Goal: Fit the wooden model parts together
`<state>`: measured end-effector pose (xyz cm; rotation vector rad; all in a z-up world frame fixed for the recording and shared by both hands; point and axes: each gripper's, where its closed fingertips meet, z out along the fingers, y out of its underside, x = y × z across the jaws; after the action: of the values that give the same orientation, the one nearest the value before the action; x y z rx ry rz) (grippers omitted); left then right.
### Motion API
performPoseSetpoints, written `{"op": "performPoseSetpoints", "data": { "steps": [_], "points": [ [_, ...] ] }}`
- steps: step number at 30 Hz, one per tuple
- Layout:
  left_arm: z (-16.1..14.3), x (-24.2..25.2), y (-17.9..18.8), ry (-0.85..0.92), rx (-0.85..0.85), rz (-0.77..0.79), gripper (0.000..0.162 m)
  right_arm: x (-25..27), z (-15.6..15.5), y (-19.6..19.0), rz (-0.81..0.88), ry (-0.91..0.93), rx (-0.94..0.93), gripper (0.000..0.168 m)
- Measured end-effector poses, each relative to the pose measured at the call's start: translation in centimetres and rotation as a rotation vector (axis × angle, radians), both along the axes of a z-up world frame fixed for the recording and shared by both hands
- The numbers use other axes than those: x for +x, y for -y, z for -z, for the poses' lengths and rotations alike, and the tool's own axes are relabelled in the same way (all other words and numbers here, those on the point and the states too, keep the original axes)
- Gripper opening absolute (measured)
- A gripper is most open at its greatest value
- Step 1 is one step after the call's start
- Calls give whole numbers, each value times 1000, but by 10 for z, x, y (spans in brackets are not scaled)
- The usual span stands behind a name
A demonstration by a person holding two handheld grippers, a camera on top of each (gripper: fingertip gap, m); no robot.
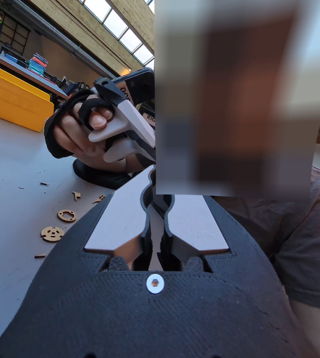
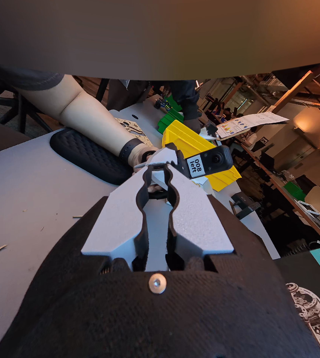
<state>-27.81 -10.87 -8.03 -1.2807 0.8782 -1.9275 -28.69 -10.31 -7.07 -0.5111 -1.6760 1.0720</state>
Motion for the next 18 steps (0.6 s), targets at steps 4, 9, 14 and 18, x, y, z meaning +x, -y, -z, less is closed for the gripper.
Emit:
{"op": "performPoseSetpoints", "data": {
  "steps": [4,9,14,18],
  "points": [
    [2,3,2,-12,-18,28,0,0,12,5,-23,50,56,10],
    [2,3,4,-14,-25,42,0,1,13,8,-43,59,45,5],
    [5,5,5,-28,-34,59,0,3,10,11,-62,54,19,5],
    [6,6,7,-34,-36,69,0,3,13,12,-69,64,28,3]
  ]
}}
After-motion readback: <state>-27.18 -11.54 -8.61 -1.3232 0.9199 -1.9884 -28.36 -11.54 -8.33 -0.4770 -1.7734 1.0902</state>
